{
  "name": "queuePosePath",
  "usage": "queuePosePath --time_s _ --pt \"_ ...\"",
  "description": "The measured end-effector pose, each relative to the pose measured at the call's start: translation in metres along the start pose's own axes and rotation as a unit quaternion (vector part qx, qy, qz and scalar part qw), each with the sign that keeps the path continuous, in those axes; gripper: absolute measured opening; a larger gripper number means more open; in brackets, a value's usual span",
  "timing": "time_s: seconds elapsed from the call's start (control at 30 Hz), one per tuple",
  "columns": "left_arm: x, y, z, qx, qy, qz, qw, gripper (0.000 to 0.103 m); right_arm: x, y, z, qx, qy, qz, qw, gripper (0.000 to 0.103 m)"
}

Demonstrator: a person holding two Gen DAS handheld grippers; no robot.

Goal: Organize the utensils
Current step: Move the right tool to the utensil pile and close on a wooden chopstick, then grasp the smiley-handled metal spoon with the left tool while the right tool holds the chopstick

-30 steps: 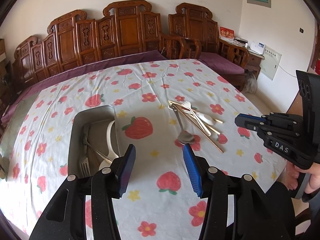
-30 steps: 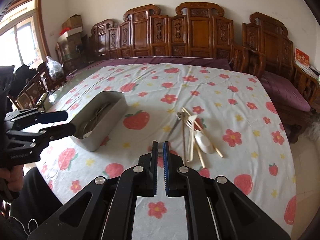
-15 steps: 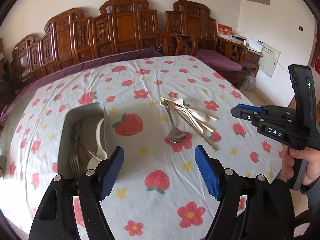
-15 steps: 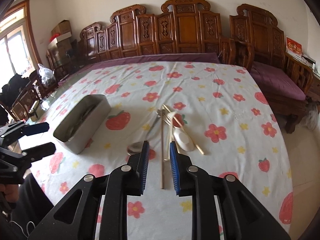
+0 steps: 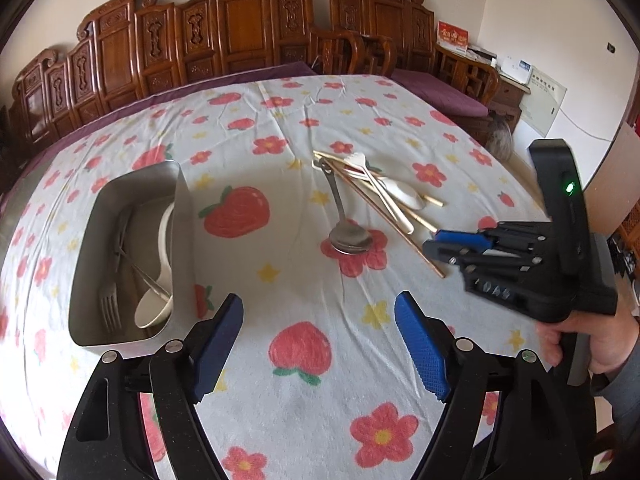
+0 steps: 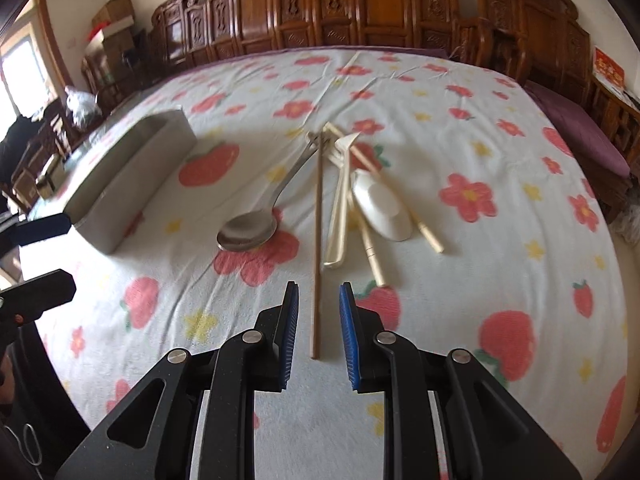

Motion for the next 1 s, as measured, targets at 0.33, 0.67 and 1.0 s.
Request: queuePosePath --time_s 0.33,0.67,1.0 --pt "-0.028 0.022 -0.006 0.005 -0.007 0.015 0.9998 0.075 -0.009 -0.005 0.0 0.022 -0.021 0.023 0.999 0.005" --pt "-0.069 0.044 -0.02 -0.006 -0.01 0.04 0.9991 0.068 0.044 0.02 -0.017 -0.012 -0.007 -0.039 0.999 0.005" --pt "-0.123 0.054 -0.036 -0.009 -0.01 0.105 0.9943 0.038 0.051 0.023 -0.041 -0.042 -0.005 -0.046 0.998 0.005"
Point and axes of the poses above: each gripper's, at about its wrist camera, not at the fingertips, and x roughly against the way its jaws point, z to its left, y to its top, the point moved 10 cm from there along -x, roughly the way its jaws point, and after that the axes turned 9 degrees about y, right-handed, at the moved point
